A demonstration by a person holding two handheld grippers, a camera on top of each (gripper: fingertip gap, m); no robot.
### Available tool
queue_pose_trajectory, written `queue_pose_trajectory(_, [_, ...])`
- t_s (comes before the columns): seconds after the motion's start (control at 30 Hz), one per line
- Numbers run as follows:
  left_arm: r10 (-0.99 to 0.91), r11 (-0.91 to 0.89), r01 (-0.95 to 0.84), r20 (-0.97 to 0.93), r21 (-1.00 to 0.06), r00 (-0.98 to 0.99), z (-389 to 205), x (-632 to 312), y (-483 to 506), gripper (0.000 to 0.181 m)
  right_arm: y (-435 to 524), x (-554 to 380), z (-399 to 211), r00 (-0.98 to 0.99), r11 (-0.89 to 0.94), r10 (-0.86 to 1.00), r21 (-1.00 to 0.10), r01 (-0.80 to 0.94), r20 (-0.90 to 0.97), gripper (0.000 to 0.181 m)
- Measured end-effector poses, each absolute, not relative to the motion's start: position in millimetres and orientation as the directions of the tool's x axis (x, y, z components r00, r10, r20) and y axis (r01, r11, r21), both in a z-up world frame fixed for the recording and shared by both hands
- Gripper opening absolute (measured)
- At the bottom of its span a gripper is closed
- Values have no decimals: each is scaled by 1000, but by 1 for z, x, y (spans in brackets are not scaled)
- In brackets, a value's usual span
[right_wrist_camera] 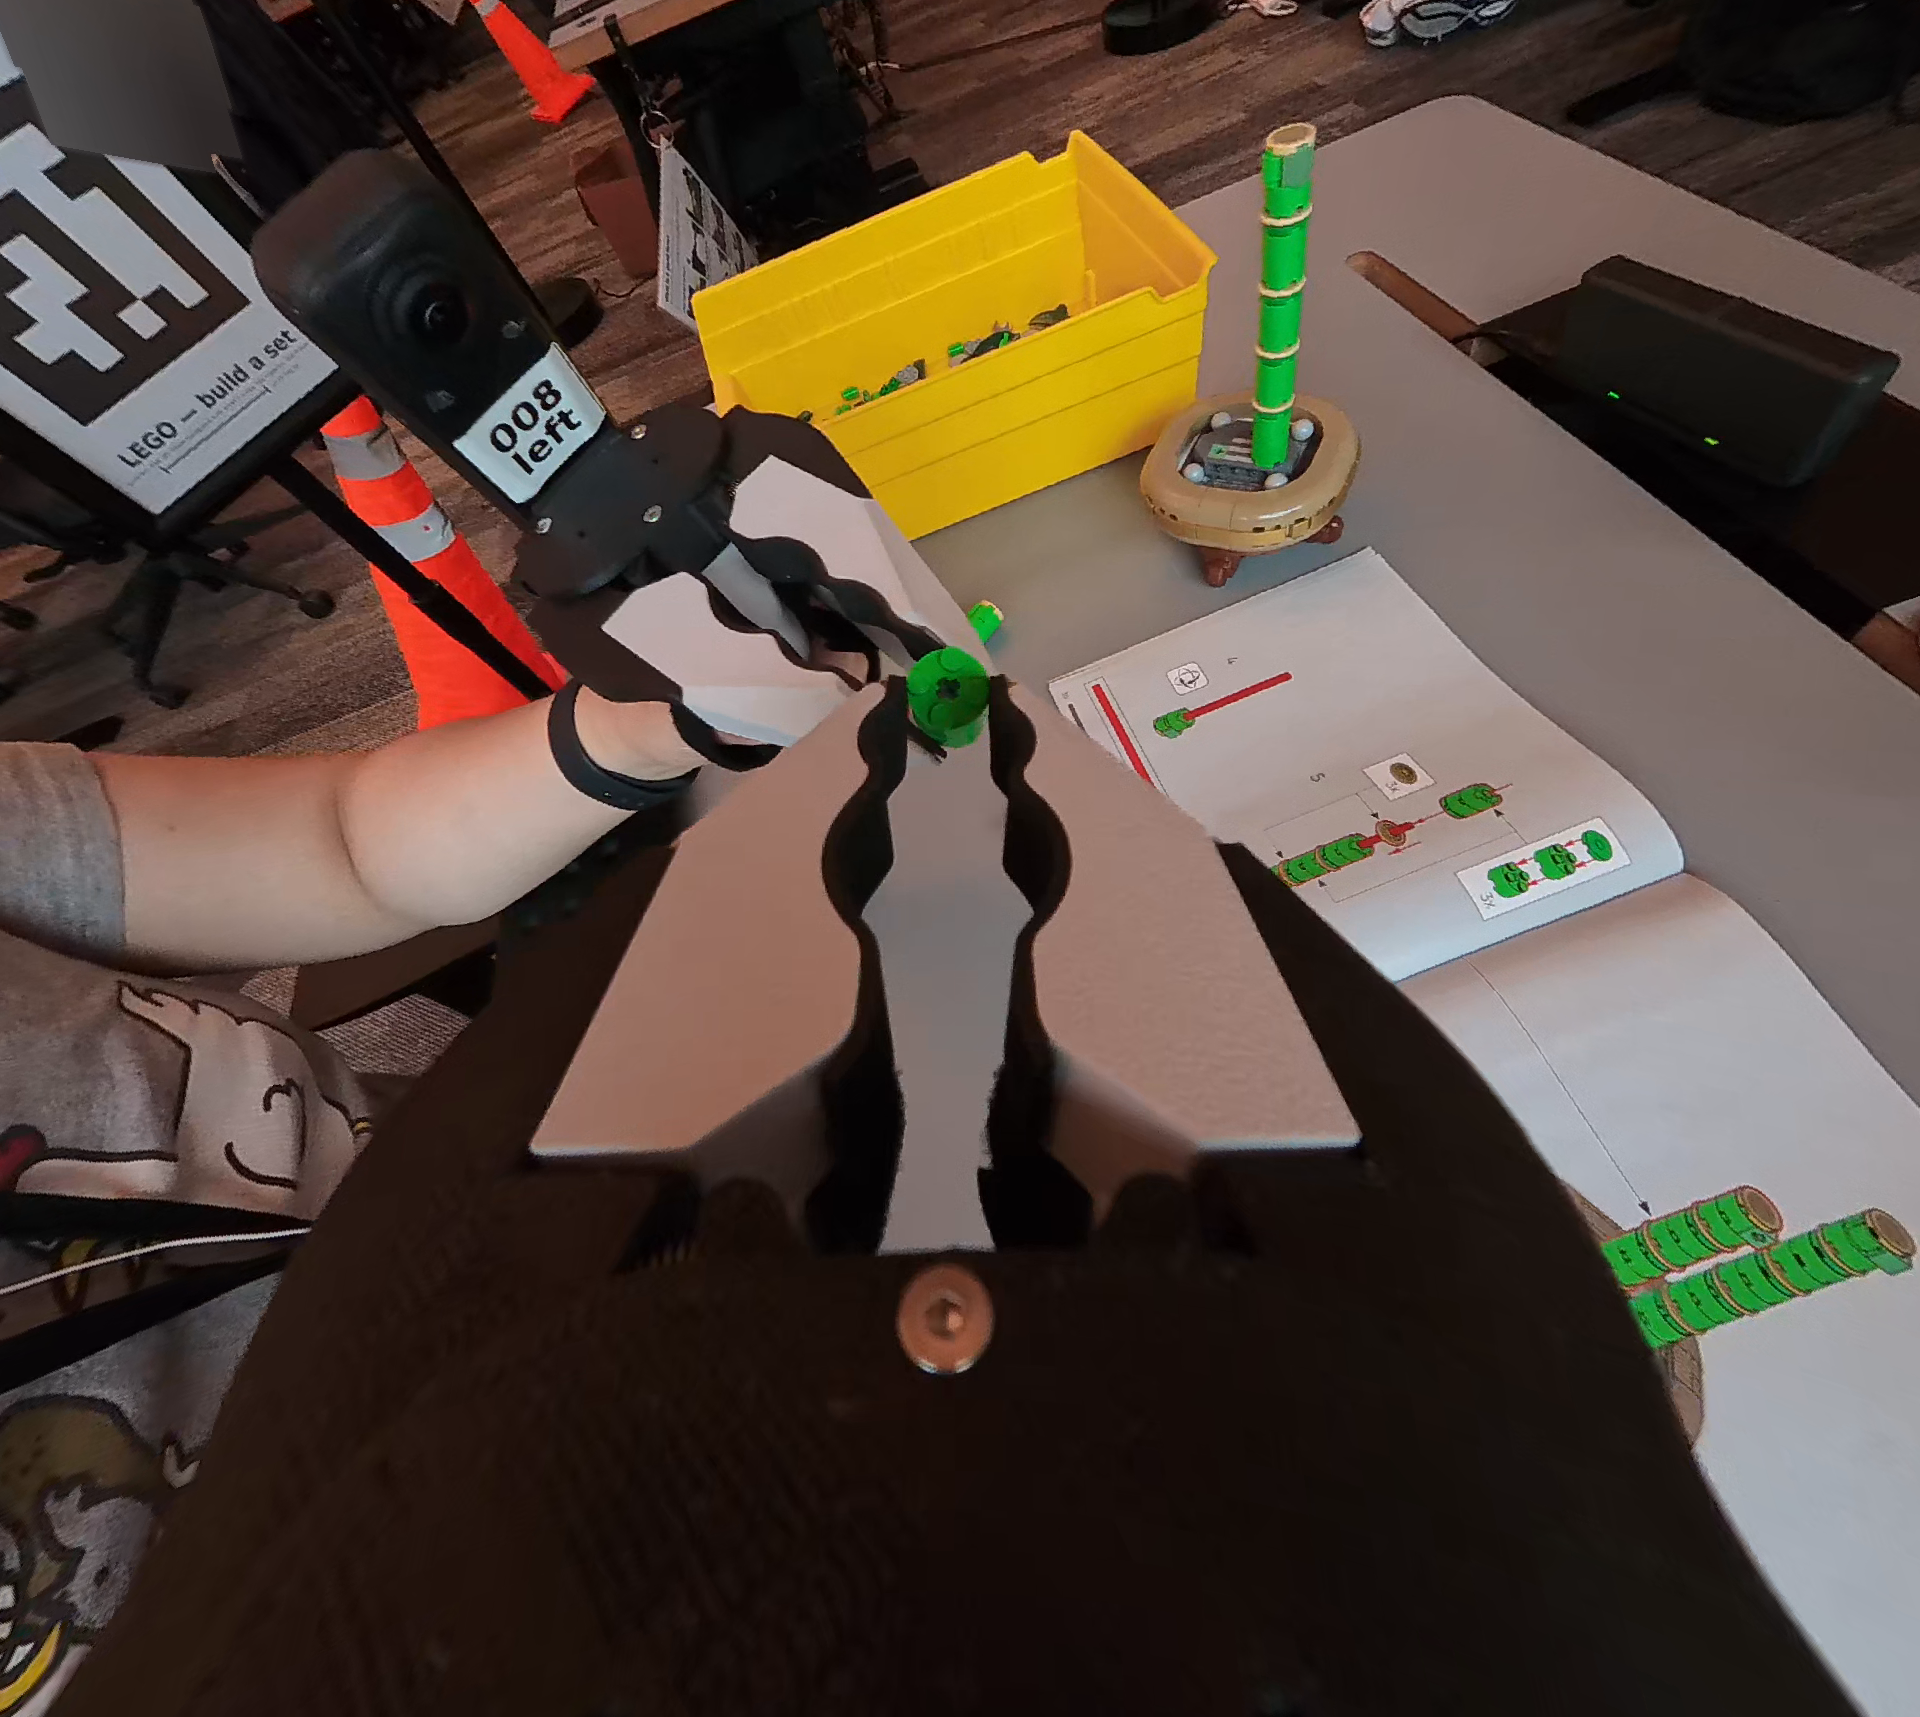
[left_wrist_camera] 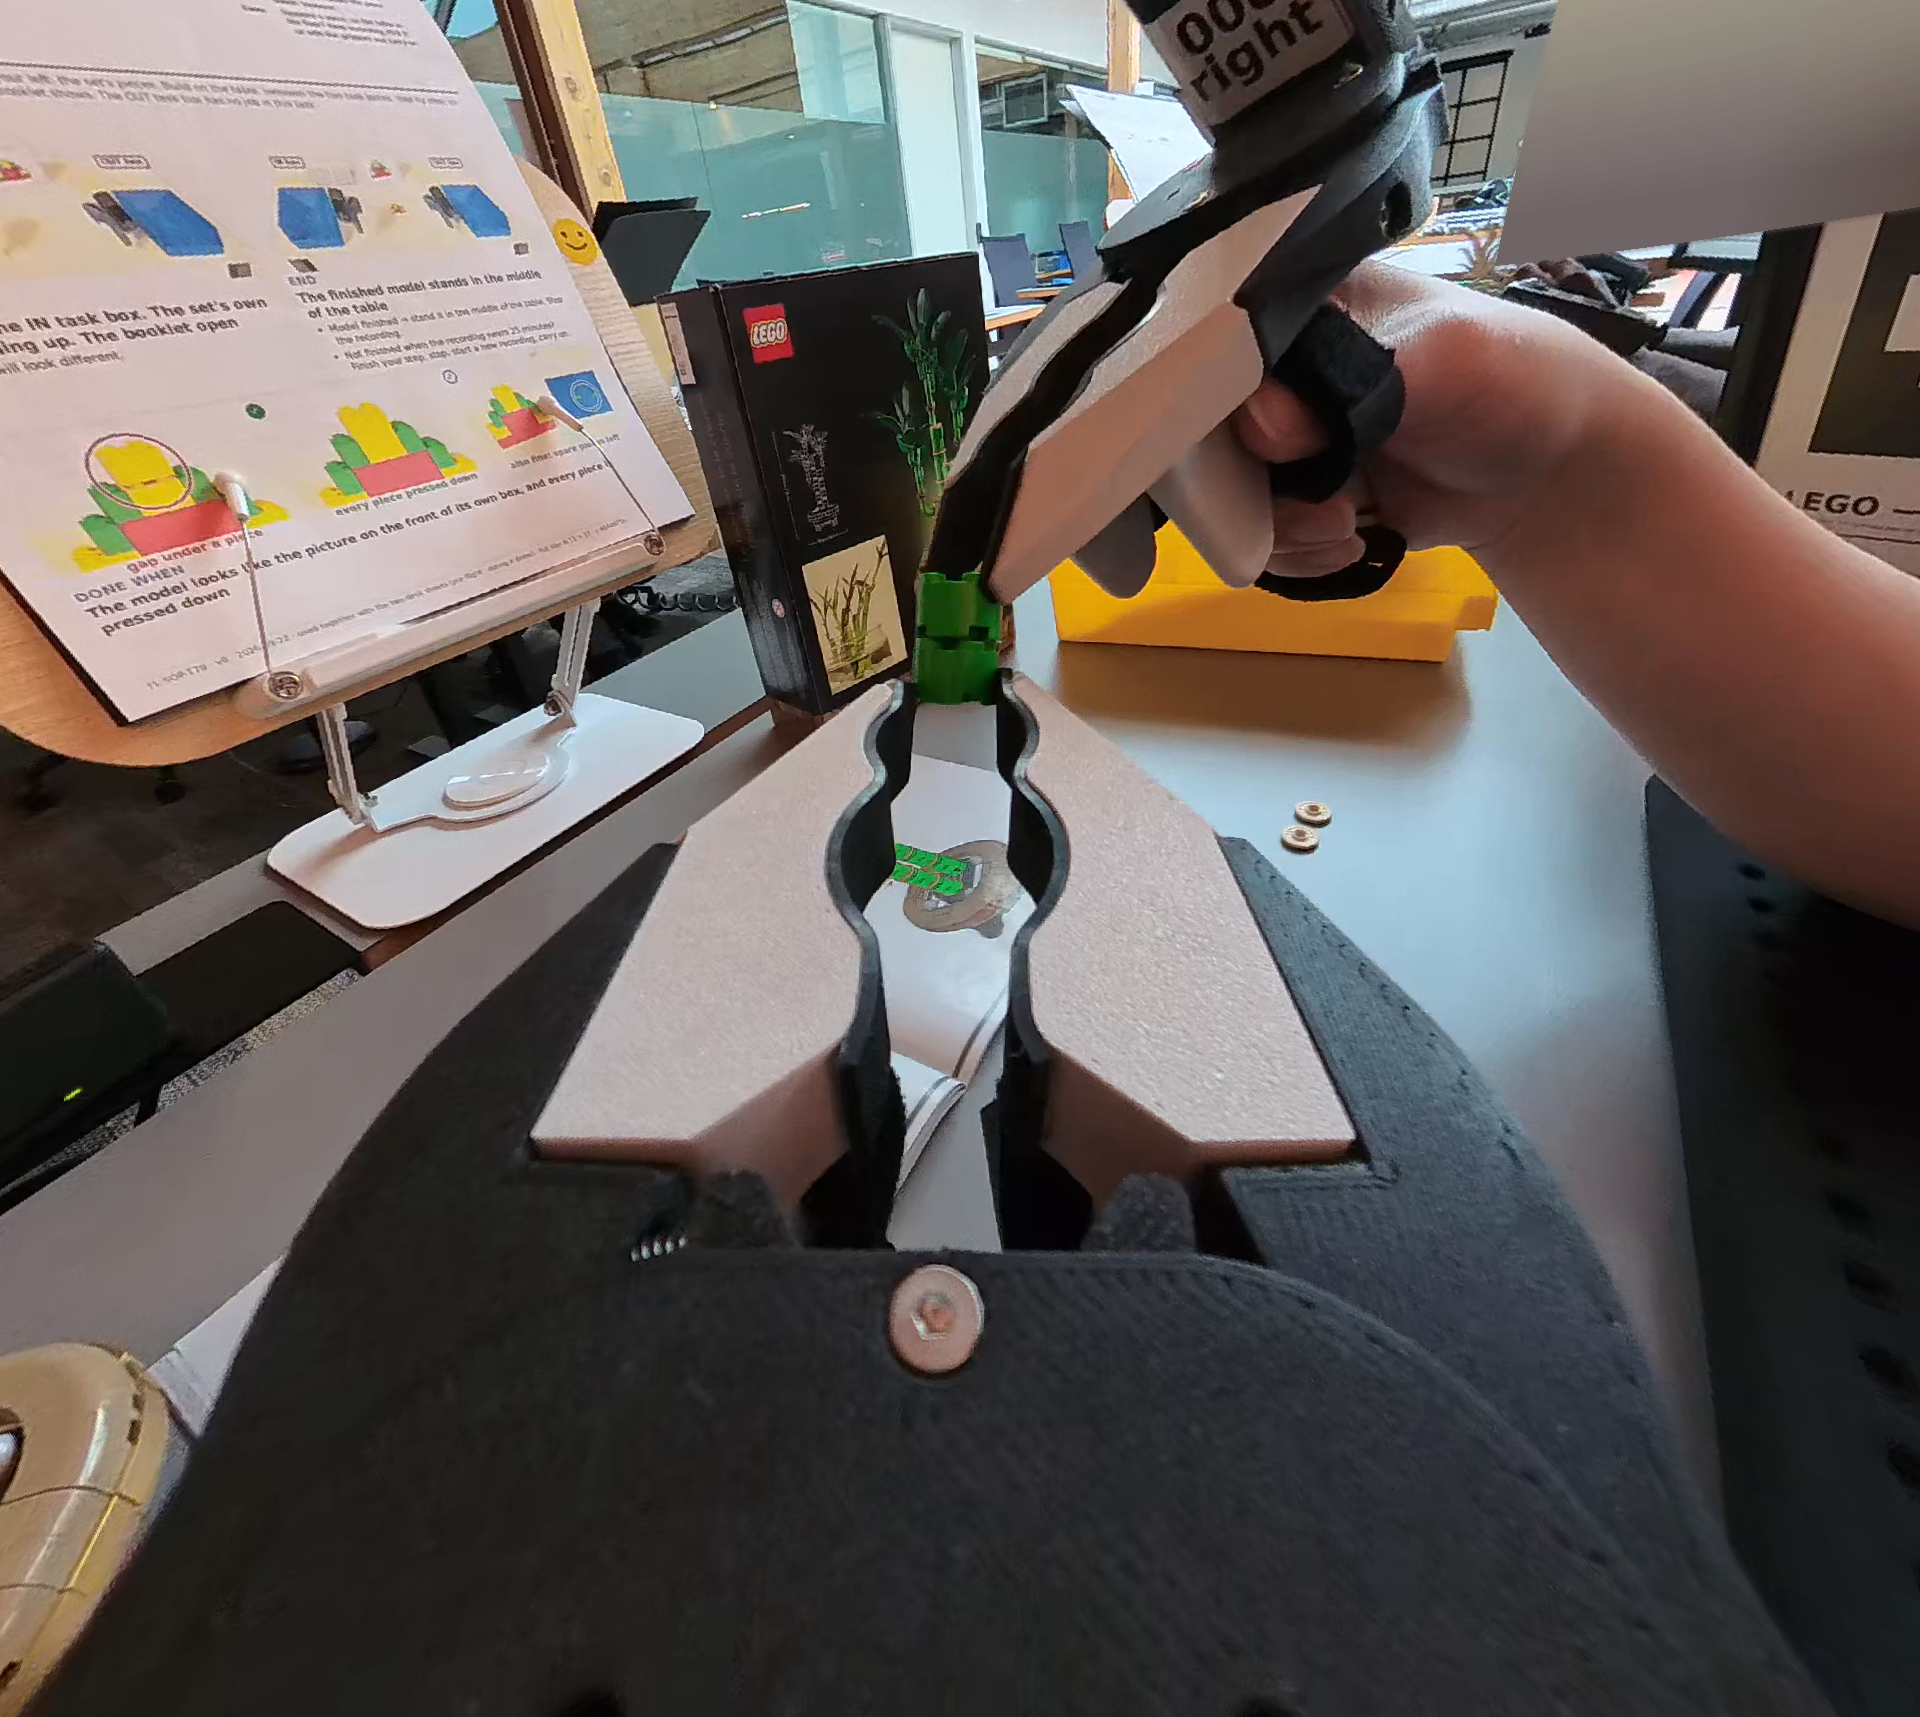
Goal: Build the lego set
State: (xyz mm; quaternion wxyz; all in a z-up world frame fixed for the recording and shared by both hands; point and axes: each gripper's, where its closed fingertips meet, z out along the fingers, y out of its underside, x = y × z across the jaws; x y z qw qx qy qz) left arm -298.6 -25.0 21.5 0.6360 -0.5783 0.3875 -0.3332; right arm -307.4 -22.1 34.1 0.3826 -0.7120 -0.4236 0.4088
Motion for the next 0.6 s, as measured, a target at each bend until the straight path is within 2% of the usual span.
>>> queue_pose_trajectory(0.6, [-813,151,-154,-211,-976,542,14,-300,-22,13,-21,-309,26,312,-277,935,-899,339,-170,15])
